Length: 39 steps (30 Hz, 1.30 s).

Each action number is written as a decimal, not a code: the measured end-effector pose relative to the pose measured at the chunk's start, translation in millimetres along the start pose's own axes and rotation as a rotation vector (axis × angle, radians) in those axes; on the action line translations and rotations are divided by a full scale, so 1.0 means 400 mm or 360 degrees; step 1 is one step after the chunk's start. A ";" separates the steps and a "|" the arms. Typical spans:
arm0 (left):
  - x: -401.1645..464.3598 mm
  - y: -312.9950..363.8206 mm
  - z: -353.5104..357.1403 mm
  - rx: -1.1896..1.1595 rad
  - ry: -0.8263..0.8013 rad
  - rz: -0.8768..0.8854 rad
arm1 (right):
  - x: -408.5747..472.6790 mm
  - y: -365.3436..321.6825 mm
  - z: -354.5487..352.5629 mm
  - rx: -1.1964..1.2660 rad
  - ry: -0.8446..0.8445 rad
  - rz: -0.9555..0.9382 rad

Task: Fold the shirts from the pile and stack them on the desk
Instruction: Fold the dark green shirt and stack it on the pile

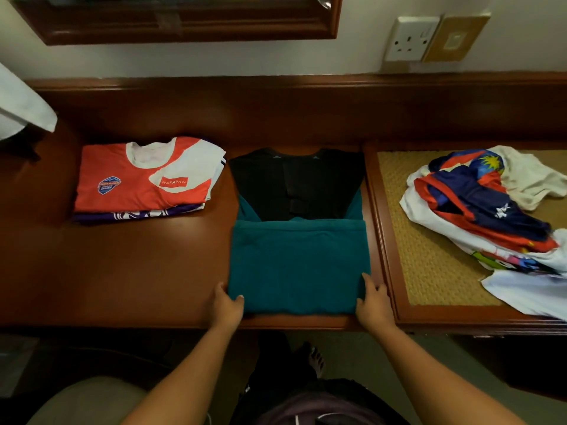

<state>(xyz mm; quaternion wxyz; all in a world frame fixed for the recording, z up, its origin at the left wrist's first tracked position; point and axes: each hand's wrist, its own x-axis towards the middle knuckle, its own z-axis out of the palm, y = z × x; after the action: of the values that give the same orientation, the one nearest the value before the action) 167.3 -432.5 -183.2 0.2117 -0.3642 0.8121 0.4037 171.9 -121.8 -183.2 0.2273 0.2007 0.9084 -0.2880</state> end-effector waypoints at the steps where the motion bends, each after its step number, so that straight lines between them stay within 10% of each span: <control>1: -0.006 -0.002 0.000 0.0010 -0.0009 -0.0006 | -0.001 0.004 0.002 -0.0001 -0.0033 -0.0013; 10: -0.028 -0.003 -0.032 -0.0673 -0.0068 0.0110 | -0.035 -0.020 -0.045 0.0492 0.0026 -0.0044; 19: -0.035 0.159 -0.131 -0.0700 0.0467 0.0644 | 0.007 -0.112 -0.193 0.0694 0.0491 -0.0230; 28: 0.075 0.372 -0.192 -0.0946 0.0183 0.0745 | 0.168 -0.281 -0.359 0.1229 0.0422 -0.0258; 39: 0.353 0.605 -0.221 -0.0407 0.0217 0.0804 | 0.499 -0.415 -0.412 0.0938 0.0370 -0.0132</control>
<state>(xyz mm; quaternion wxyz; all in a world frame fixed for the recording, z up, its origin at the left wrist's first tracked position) -112.5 -464.4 -100.3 0.0016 -0.2005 0.8319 0.5174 -122.4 -98.9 -96.6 0.0422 0.2522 0.8131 -0.5229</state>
